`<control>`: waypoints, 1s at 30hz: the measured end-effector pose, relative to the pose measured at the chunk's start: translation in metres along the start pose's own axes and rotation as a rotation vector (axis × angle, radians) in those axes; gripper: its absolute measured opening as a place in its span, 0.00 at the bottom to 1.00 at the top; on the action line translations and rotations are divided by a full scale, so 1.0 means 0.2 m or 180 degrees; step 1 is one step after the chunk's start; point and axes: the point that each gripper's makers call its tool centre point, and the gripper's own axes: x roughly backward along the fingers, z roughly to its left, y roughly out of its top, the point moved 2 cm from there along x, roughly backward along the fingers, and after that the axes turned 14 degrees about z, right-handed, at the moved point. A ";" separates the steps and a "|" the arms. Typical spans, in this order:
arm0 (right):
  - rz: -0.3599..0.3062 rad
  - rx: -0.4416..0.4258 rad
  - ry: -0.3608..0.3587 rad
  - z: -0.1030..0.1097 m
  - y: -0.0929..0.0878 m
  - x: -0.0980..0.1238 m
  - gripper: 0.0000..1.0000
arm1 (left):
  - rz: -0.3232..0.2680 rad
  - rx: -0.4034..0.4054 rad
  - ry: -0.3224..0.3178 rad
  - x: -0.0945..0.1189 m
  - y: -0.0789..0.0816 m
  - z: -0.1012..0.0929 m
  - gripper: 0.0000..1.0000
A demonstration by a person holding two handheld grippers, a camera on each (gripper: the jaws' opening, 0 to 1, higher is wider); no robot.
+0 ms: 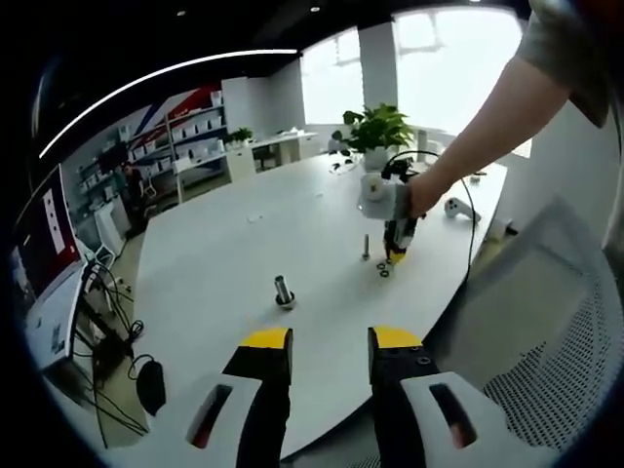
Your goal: Place the washer onto the threaded stud by aligning its center hole with the stud, sliding it down to the base, and recovering from edge contact or off-axis alignment until the washer reaches the visible bottom stop.
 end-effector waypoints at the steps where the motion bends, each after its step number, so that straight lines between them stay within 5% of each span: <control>1: 0.0027 -0.0061 0.0021 -0.01 0.00 0.00 0.15 | 0.0009 -0.0005 -0.0001 0.00 0.00 0.00 0.29; 17: 0.0042 -0.0082 -0.0036 -0.03 0.00 -0.03 0.15 | 0.0035 0.0012 0.0043 0.00 -0.01 0.01 0.29; 25: -0.0403 -0.0258 0.0009 -0.03 -0.02 -0.04 0.15 | -0.0061 0.0029 0.0039 0.02 0.01 0.01 0.29; 30: -0.0416 -0.0241 -0.0037 0.00 -0.01 -0.03 0.15 | -0.0095 0.0028 0.0014 0.02 0.02 0.00 0.29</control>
